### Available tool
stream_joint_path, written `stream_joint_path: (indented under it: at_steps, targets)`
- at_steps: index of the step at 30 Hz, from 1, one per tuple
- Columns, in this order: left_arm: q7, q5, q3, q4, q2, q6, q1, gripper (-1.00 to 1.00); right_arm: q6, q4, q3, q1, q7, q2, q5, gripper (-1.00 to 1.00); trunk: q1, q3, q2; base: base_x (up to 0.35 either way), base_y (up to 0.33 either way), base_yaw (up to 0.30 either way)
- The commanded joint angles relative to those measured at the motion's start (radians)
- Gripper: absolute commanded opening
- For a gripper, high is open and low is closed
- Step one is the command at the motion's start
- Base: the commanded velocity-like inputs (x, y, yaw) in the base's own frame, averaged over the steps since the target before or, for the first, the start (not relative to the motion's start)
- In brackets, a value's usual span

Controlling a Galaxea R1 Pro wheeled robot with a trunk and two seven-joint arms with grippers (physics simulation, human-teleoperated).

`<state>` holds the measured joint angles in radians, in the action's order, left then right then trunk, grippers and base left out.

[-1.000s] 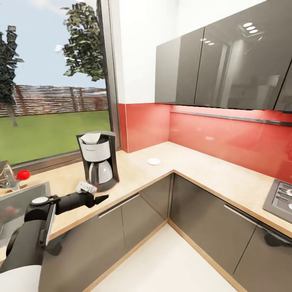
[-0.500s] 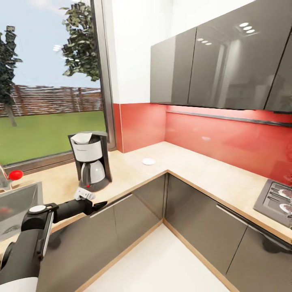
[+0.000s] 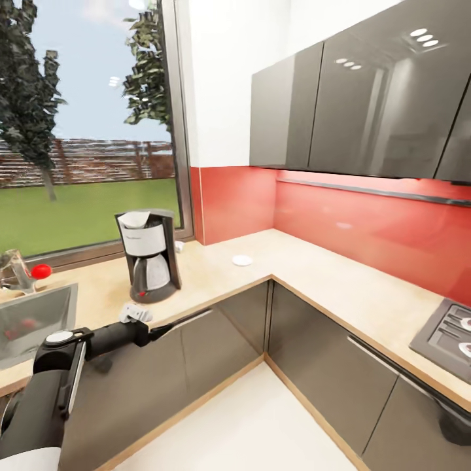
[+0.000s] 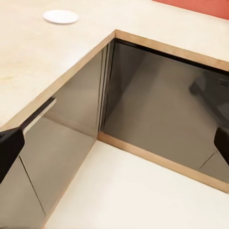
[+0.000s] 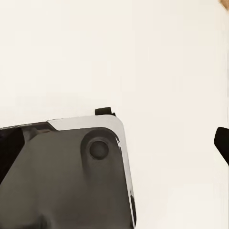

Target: Set up a coffee station on the kitchen countertop: keep the coffee maker on the countertop, move the bottle of coffee from the kitchen shelf to the counter next to the coffee maker, place a paper coffee filter on top of the coffee maker, put the saucer next to the coffee maker with the coffee cup on the saucer, and place the electric kettle next to the coffee maker.

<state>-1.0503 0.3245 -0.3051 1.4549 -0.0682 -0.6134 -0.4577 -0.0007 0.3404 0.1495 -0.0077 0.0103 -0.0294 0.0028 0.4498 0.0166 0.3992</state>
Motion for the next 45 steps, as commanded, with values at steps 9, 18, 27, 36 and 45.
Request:
stream_joint_path:
  at_steps: [9, 18, 27, 36, 45]
  targets:
    - [-0.009, 0.007, -0.005, 0.001, 0.000, -0.009, 0.001, 1.00, 0.000, -0.001, 0.002, 0.000, 0.000, 0.000, 0.000, 1.00, 0.000, 0.000, 0.001, -0.168, -0.246, 0.276]
    - [-0.010, 0.008, -0.006, -0.003, 0.000, -0.008, 0.005, 1.00, 0.000, -0.001, 0.002, 0.000, 0.000, 0.000, 0.000, 1.00, 0.000, 0.000, 0.001, -0.278, -0.158, 0.278]
    - [0.016, 0.013, -0.014, -0.110, -0.006, 0.005, 0.072, 1.00, 0.000, -0.001, 0.000, 0.000, 0.000, 0.000, 0.001, 1.00, 0.000, 0.000, 0.001, -0.192, -0.013, 0.248]
    - [0.141, 0.012, -0.104, -0.401, -0.010, 0.290, 0.178, 1.00, 0.001, -0.003, -0.003, 0.000, 0.000, 0.001, 0.006, 1.00, 0.000, 0.000, 0.001, -0.006, 0.000, 0.022]
    - [0.480, 0.015, -0.201, -0.952, -0.056, 0.730, 0.253, 1.00, -0.002, -0.002, -0.005, 0.000, 0.000, 0.002, 0.005, 1.00, 0.000, 0.000, 0.001, 0.000, 0.000, 0.000]
